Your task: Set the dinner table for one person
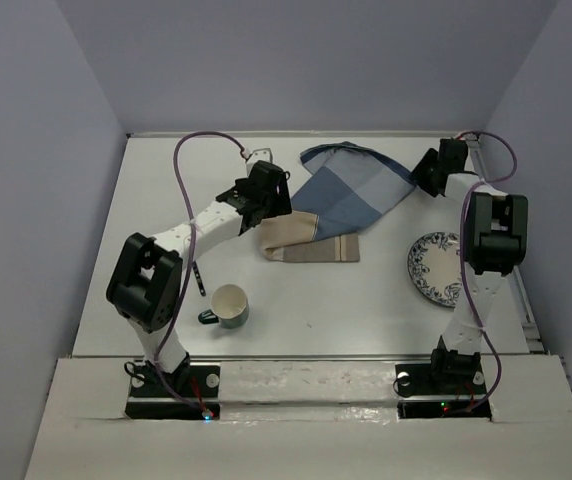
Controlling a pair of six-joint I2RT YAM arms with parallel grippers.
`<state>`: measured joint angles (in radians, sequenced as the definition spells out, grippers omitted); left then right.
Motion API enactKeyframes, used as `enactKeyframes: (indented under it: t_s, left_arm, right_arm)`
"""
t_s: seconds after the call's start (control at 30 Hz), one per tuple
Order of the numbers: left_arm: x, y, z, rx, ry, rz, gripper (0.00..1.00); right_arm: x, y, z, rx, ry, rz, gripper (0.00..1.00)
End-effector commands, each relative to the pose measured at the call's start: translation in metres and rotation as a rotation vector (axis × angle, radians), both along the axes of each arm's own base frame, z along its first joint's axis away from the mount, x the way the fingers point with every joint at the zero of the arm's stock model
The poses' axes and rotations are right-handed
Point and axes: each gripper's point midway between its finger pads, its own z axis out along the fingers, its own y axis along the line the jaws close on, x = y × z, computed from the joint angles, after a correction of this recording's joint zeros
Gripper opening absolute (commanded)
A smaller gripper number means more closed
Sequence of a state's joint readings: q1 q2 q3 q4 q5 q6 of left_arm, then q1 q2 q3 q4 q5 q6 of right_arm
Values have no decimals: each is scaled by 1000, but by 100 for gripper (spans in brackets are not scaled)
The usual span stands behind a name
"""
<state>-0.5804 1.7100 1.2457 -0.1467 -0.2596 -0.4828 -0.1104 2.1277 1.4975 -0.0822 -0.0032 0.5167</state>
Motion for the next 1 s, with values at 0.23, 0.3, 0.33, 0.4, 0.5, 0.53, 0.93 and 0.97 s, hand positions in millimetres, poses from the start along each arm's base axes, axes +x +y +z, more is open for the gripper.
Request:
enactKeyframes:
  t_s: [0.23, 0.3, 0.33, 0.4, 0.5, 0.53, 0.93, 0.97]
  left_arm:
    - [39, -2, -3, 44, -36, 112, 75]
    - [42, 5, -12, 95, -23, 127, 75]
    - [42, 7, -16, 109, -17, 132, 75]
    - [40, 10, -24, 131, -2, 138, 76]
    - [42, 13, -27, 143, -6, 151, 76]
    - [43, 15, -28, 157, -10, 157, 76]
    - [43, 12, -42, 150, 5, 152, 68]
    - [42, 11, -45, 151, 9, 150, 68]
  right_arm:
    - [18, -4, 6, 124, -10, 36, 47]
    - [20, -2, 6, 130, -9, 45, 46]
    - [20, -1, 5, 134, -8, 48, 46]
    - [21, -1, 5, 137, -7, 51, 46]
    - [23, 4, 1, 162, -4, 68, 43]
    - [23, 8, 1, 181, -4, 78, 39]
    - [24, 13, 1, 204, -25, 101, 18]
    - [24, 13, 2, 201, -29, 104, 18]
